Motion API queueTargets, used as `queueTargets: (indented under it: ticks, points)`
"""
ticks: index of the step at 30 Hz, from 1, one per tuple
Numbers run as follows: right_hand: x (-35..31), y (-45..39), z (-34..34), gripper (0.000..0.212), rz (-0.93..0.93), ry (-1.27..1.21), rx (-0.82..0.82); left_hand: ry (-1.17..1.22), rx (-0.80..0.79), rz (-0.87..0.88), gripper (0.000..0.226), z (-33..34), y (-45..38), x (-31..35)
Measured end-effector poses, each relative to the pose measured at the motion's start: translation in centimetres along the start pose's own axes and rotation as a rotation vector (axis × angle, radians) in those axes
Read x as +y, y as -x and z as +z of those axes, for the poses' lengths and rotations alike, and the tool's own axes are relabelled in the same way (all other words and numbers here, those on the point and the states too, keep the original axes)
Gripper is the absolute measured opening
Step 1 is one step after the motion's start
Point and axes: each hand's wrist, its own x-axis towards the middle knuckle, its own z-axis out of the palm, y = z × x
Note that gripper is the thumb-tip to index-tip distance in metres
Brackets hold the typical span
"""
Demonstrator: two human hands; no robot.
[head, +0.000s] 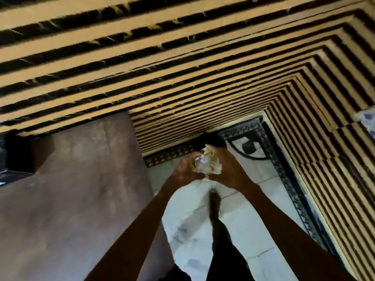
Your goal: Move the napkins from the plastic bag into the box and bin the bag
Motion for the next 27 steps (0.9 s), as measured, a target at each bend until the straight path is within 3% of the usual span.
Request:
queueTargets:
  ticks: [2,6,8,11,14,21,23,25,27]
  points:
    - [4.2,-2.9,-0.6,0.073,0.067,0.014,-0.099,-0.045,0.013,-0.128,0.080,1.8,-4.0,1.9]
    - [12.9,-10.3,0.4,0.046,0.195,-0.031,-0.070,-0.007,0.054,-0.183,0.084,5.5,-14.9,0.3]
    - [16.2,-12.9,1.5,0.041,0.300,-0.083,-0.011,-0.009,0.185,-0.168,0.077,6.0,-18.5,-2.3]
    - [24.2,-19.0,6.4,0.051,0.455,-0.135,0.075,0.029,0.366,-0.264,0.049,8.5,-26.8,-9.4]
    - [30.1,-24.1,11.7,0.073,0.522,-0.095,0.070,0.061,0.350,-0.317,0.036,9.9,-32.2,-14.8]
    - [42.0,-36.2,25.3,0.057,0.435,0.036,0.090,-0.010,0.310,-0.327,0.025,14.3,-41.9,-28.0]
    - [44.4,-38.1,27.9,0.055,0.348,0.109,-0.067,-0.016,0.309,-0.326,0.025,14.6,-42.6,-29.9]
    - [45.9,-38.8,28.8,0.064,0.294,0.199,-0.337,-0.009,0.290,-0.338,0.025,14.8,-42.4,-30.9]
    - [45.0,-37.8,27.6,0.064,0.274,0.199,-0.380,-0.017,0.279,-0.335,0.026,14.7,-41.0,-30.6]
